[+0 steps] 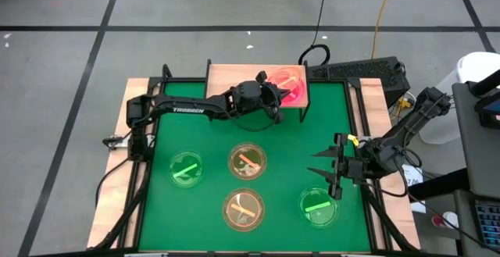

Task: Place and stack plates onto a shelf
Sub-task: Stack the top orange plate on top of the pink plate on the shelf

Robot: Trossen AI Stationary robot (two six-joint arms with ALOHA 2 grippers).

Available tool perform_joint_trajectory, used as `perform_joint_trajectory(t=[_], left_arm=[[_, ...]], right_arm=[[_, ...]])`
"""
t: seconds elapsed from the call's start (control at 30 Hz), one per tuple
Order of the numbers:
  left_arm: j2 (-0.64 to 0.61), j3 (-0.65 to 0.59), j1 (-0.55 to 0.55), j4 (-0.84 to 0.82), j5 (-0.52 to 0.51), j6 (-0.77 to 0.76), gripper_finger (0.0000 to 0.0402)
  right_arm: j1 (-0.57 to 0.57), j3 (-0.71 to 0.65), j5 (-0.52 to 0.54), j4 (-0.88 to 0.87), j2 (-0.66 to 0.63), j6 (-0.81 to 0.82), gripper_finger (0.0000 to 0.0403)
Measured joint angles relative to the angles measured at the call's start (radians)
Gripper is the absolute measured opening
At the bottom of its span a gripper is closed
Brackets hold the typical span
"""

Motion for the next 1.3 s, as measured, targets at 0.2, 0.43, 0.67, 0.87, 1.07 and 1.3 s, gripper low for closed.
perform_joint_trajectory(t=[0.2, 0.43, 0.67, 0.87, 1.07, 1.3], left_arm=[[0.000, 0.000, 0.000, 0.000, 0.000, -0.003, 0.0062], [0.000, 0.000, -0.008, 0.001, 0.000, 0.003, 0.0101], [-0.024, -0.002, -0.006, -0.038, 0.000, 0.015, 0.0102], [-0.156, -0.002, -0.007, -0.200, 0.000, -0.002, 0.0102], [-0.346, -0.002, -0.008, -0.450, 0.000, -0.076, 0.0102], [-0.479, -0.111, -0.003, -0.668, -0.056, -0.242, 0.0102]], right_arm=[[0.000, 0.000, 0.000, 0.000, 0.000, 0.000, 0.0155], [0.000, 0.000, 0.000, 0.000, 0.000, 0.000, 0.0155], [0.000, 0.000, 0.000, -0.017, 0.000, 0.019, 0.0155], [0.000, 0.000, 0.000, -0.041, 0.000, 0.041, 0.0155], [-0.001, 0.000, 0.017, -0.060, 0.008, 0.067, 0.0155], [-0.002, 0.000, 0.077, -0.052, 0.010, 0.078, 0.0155]])
